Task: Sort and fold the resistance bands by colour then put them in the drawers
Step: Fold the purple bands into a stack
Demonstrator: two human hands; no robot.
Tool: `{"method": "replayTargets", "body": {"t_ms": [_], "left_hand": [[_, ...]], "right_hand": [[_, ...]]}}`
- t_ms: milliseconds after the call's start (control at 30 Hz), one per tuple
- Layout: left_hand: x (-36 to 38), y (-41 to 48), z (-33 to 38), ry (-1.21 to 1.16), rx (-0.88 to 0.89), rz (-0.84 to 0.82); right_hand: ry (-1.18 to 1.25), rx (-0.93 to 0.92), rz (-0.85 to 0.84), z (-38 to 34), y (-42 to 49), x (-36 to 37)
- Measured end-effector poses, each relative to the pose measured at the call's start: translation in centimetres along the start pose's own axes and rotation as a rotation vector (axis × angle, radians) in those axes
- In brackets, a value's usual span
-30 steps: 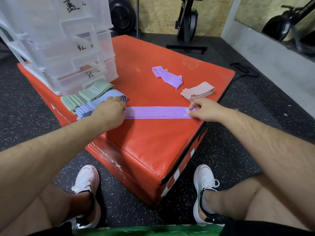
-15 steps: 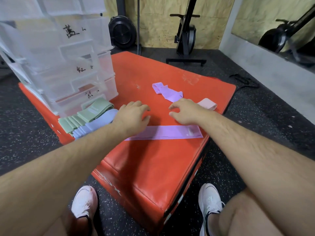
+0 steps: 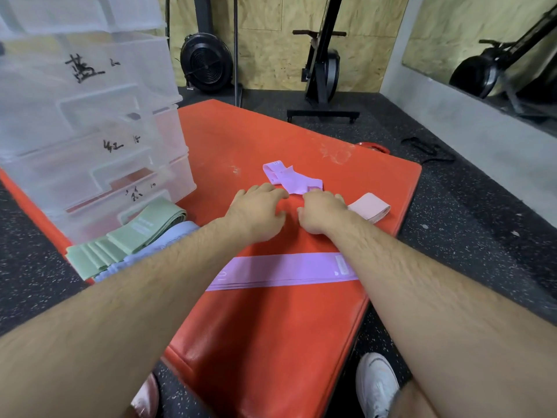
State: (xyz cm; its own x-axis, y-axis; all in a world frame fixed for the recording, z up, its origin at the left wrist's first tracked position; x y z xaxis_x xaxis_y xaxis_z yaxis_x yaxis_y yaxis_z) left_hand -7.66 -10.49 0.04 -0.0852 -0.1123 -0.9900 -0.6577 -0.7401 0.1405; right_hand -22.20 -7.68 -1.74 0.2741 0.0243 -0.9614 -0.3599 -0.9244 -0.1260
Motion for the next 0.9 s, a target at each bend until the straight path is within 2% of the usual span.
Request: {"method": "replayTargets", "body": {"t_ms": [167, 267, 400, 633, 767, 900], "left_hand": [[-0.9, -0.5, -1.7, -0.065, -0.056, -0.025], [-1.6, -1.3, -2.6, -0.122, -0.095, -0.001], [-2.8, -2.3, -3.3, -0.335, -0.083, 0.060], [-4.6, -4.9, -2.9, -0.639, -0.056, 0.028], [-5.6, -5.7, -2.3, -0.726, -0.020, 0.030], [-6.1, -6.0, -1.9, -0.954, -0.003, -0.086]], "right_hand": [[0.274, -0.176, 0.224, -0.5, -1.0, -2.9], [0.504, -0.197, 0.280, -0.5, -2.5, -4.3], [0.645, -0.254, 0.273, -0.7, -5.0, -5.6], [0.915, -0.340, 0.170, -2.0, -8.5, -7.4], [0.991, -0.404, 0.124, -2.7, -9.8, -7.7], [1.024, -0.423, 0.122, -2.8, -9.5, -7.9]]}}
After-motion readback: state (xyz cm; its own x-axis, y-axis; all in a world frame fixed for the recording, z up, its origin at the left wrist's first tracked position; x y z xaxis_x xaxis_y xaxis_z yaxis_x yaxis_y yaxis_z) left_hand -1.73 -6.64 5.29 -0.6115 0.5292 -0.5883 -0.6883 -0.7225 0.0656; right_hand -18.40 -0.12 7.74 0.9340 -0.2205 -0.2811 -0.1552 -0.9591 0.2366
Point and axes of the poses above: each hand's wrist, its own y-axis towards the middle knuckle, its own x-axis out of the palm, z = x × y, the point moved 4 cm from there along y, towards the middle knuckle, and after that the axes turned 11 degrees about y, right-handed, at the moved point
